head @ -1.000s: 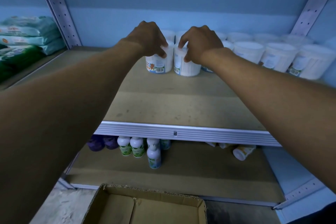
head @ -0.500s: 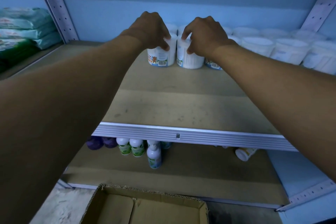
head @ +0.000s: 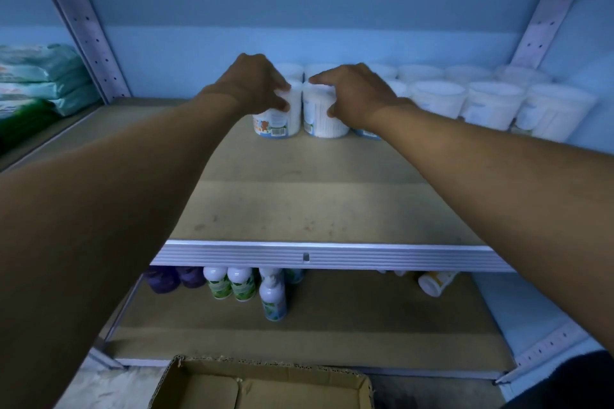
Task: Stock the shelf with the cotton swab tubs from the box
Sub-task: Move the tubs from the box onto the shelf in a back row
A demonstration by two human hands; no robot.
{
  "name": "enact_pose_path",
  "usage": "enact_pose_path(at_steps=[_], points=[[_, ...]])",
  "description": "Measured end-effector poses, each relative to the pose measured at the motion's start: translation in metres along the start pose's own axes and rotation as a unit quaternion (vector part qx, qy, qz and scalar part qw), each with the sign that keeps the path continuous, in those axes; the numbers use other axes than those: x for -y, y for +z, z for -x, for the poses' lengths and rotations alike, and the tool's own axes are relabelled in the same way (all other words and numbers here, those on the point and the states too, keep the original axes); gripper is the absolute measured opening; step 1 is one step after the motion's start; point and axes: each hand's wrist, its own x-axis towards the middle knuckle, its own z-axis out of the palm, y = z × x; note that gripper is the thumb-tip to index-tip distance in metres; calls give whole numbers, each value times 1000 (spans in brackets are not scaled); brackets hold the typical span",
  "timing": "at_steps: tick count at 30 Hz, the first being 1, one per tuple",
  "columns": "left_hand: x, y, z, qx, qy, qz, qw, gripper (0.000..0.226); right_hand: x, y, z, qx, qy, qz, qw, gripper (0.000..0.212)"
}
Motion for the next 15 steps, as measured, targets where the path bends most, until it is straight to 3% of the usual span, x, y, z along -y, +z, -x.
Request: enact_pose_path(at_steps=[6, 15], points=[[-7, 2, 16, 74, -1, -51, 996, 85, -19, -17, 35, 35, 22, -6, 999, 65], [-61, 1, 43, 92, 23, -64, 993, 87, -63, -53, 97, 62, 92, 38, 993, 66]])
